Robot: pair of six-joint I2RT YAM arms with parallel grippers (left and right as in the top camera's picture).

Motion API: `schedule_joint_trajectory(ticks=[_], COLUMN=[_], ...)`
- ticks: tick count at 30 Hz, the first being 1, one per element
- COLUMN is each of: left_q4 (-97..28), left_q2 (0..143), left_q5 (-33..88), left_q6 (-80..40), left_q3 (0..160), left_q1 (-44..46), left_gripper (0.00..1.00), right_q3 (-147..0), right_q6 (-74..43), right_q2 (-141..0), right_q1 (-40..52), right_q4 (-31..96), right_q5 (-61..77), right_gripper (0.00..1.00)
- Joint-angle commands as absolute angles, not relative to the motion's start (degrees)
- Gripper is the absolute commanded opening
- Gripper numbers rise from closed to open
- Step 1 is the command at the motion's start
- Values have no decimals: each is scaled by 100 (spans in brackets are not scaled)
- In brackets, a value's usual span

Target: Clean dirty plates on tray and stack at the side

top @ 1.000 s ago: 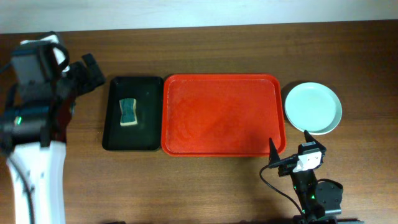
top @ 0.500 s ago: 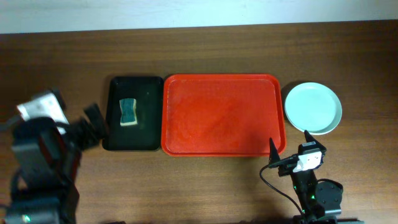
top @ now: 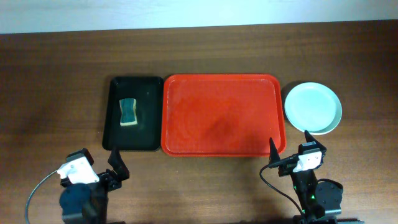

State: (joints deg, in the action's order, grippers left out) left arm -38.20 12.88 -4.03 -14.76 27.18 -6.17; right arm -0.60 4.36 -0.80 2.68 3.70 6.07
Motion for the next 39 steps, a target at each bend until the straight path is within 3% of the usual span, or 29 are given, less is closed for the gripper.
schedule_joint_trajectory(ticks=[1,9,15,20,26,32,39], left_q4=[-2851,965,1933,1286,-467,-478,-480], left_q2=[742,377,27,27,27,27,27], left_q5=[-104,115,108,-117,-285,-228,-126], left_q6=[-1546,-1544,-1540,-1540,-1474,148,268], left_q3=[2117,985,224,51,51,51,51], left_q1=[-602,-593,-388,-233,-209,84,123], left_gripper=[99,99,99,99,99,99,99], right_q3=[-32,-32,-32,-32,-32,-32,-32], right_q6=[425,425,425,425,425,425,425], right_q2=[-32,-32,-32,-32,-32,-32,-32], right_q1=[298,298,298,298,298,298,298], right_q4=[410,410,410,410,410,410,410], right_q5=[578,578,578,578,578,578,578], right_gripper=[98,99,99,99,99,98,99])
